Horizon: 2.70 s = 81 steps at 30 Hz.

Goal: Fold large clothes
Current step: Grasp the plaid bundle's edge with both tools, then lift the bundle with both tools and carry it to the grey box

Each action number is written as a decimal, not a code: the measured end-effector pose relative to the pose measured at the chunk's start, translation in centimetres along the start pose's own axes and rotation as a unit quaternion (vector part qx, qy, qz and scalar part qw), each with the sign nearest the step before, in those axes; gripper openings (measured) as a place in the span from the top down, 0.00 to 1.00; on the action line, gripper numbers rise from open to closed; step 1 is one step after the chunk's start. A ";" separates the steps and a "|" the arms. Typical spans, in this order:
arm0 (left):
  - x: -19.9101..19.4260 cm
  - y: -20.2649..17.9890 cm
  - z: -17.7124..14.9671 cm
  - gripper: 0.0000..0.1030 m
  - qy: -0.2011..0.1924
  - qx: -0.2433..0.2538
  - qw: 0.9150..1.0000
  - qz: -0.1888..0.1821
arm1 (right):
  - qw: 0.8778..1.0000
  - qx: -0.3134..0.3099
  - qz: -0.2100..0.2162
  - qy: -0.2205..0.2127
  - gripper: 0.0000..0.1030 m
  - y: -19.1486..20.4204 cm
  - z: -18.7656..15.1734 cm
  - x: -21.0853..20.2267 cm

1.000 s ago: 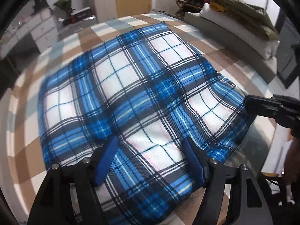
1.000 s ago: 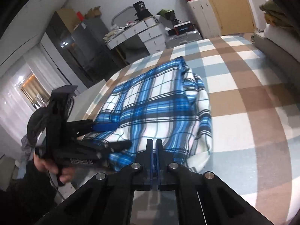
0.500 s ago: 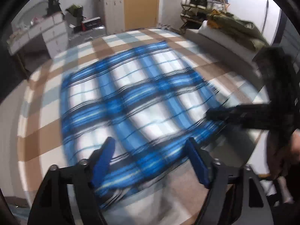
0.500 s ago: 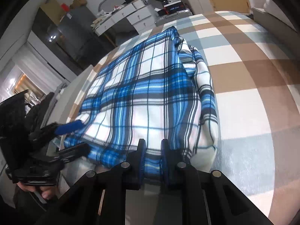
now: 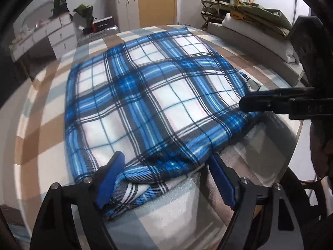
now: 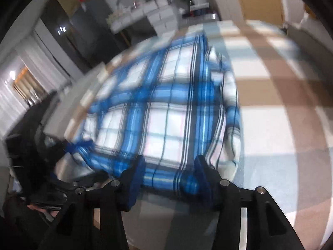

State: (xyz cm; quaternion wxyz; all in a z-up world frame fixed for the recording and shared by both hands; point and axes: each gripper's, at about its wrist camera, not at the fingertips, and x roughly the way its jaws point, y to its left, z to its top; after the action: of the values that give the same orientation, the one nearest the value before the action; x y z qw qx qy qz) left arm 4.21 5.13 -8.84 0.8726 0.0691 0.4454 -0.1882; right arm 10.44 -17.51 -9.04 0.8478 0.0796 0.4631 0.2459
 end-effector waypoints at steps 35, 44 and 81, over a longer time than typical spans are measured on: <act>5.5 11.5 7.3 0.51 0.102 -0.200 0.965 -0.133 | 0.989 0.039 0.125 0.070 0.69 -3.2 9.7 6.8; 5.3 10.6 8.0 0.55 0.093 -0.161 0.977 -0.103 | 0.992 0.027 0.102 0.064 0.68 -2.4 10.0 7.3; -14.4 33.7 8.6 0.78 -0.031 -0.214 0.975 0.053 | 0.942 -0.103 0.319 -0.013 0.70 28.6 24.7 11.5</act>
State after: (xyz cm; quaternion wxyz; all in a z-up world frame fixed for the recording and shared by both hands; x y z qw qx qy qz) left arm 16.17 37.50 6.21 0.8894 -0.1018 0.4435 -0.0435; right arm 26.16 15.21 6.51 0.7346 0.1387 0.3742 0.5488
